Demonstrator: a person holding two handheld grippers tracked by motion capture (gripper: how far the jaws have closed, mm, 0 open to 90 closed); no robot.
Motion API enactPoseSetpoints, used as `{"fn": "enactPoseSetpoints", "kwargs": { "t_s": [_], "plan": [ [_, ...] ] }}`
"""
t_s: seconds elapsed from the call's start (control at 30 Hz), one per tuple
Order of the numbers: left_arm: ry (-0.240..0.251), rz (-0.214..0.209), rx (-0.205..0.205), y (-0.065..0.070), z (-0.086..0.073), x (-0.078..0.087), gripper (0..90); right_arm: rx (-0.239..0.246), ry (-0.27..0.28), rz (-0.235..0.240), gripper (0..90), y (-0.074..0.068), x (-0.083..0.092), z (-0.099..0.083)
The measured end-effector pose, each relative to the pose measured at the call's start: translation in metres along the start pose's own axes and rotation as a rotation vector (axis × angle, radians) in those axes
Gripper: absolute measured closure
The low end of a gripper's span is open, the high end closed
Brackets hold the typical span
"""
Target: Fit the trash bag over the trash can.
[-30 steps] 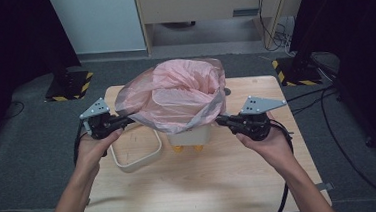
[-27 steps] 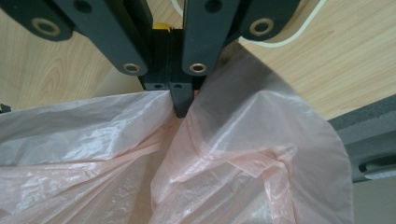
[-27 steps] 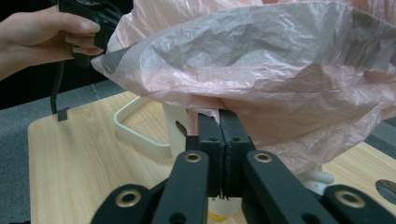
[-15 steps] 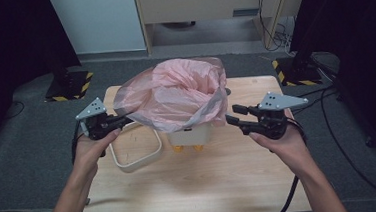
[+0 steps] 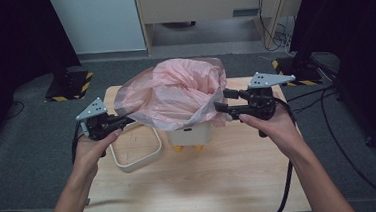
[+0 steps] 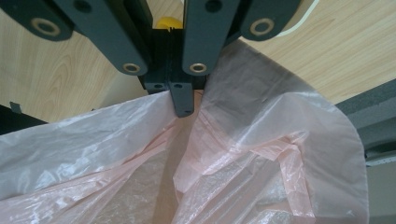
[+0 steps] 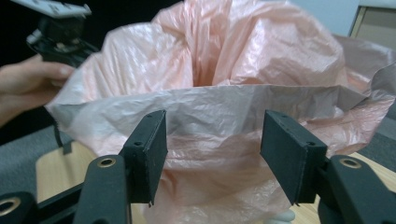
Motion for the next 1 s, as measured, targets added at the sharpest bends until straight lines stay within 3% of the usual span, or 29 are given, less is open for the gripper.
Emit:
{"fn": "enactPoseSetpoints", "kwargs": {
  "t_s": [0.23,0.4,0.6,1.0],
  "plan": [
    [0.008,-0.01,-0.002,0.002,0.002,0.001,90.0,0.017,-0.013,0.026,56.3,-0.001,-0.007,0.001],
    [0.012,-0.02,-0.008,0.004,0.004,0.001,90.0,0.047,-0.026,0.01,73.4,-0.004,-0.003,-0.002],
    [0.014,-0.021,-0.007,0.005,0.005,0.0,90.0,0.057,-0.032,-0.003,87.5,-0.003,0.0,-0.005],
    [0.011,-0.018,-0.015,0.005,0.005,0.001,90.0,0.078,-0.032,-0.021,90.0,-0.006,0.005,-0.011]
  ]
}}
Point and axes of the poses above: each handheld gripper's, and its own axes: x roughly backward along the jaws, z roughly out of its top, y roughly to its right, the point moved 3 cm from there along -x, roughly forward along the jaws, and after that the axes turned 13 degrees about -y, right-handed, at the moved point
